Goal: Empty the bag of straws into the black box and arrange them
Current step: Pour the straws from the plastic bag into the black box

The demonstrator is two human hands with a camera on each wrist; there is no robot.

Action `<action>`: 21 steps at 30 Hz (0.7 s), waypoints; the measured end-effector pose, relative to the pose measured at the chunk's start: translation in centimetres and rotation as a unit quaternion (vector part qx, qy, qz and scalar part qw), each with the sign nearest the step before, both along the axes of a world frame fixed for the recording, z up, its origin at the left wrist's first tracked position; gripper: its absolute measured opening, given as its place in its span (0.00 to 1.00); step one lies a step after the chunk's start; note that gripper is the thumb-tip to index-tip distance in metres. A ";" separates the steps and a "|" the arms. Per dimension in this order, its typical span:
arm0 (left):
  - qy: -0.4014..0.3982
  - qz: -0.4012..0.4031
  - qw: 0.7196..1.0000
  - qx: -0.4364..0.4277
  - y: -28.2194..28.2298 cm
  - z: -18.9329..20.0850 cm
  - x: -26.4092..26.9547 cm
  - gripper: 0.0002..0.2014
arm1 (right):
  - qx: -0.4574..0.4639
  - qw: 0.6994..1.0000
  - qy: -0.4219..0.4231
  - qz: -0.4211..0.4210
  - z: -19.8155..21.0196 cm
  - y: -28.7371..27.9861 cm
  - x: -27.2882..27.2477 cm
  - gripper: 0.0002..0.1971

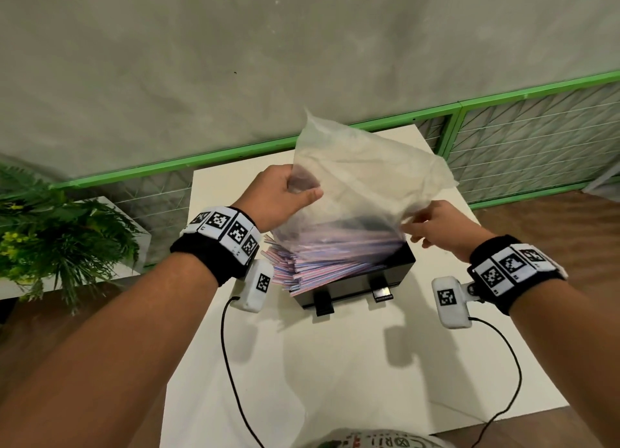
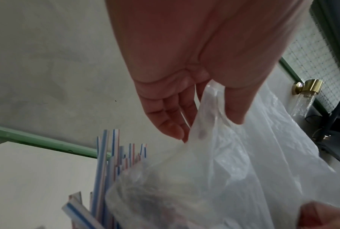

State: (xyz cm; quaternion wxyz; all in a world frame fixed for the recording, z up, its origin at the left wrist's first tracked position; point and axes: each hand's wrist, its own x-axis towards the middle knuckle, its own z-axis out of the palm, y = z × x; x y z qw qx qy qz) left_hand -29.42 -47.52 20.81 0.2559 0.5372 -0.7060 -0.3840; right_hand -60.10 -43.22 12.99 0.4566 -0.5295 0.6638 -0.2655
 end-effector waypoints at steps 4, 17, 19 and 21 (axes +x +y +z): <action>-0.051 -0.012 0.999 0.006 0.5 0.4 0.4 0.15 | -0.041 0.993 -0.061 -0.089 -0.6 -0.3 0.1 0.04; 0.027 0.019 0.999 -0.011 0.2 0.4 0.6 0.07 | -0.078 0.988 -0.085 -0.101 -0.4 0.1 0.9 0.03; 0.035 0.019 0.999 -0.012 0.2 0.6 0.5 0.06 | -0.085 0.986 -0.095 -0.110 0.1 0.2 0.7 0.03; 0.046 0.029 0.998 -0.016 0.3 0.8 0.5 0.05 | -0.086 0.983 -0.113 -0.115 0.6 0.4 0.6 0.03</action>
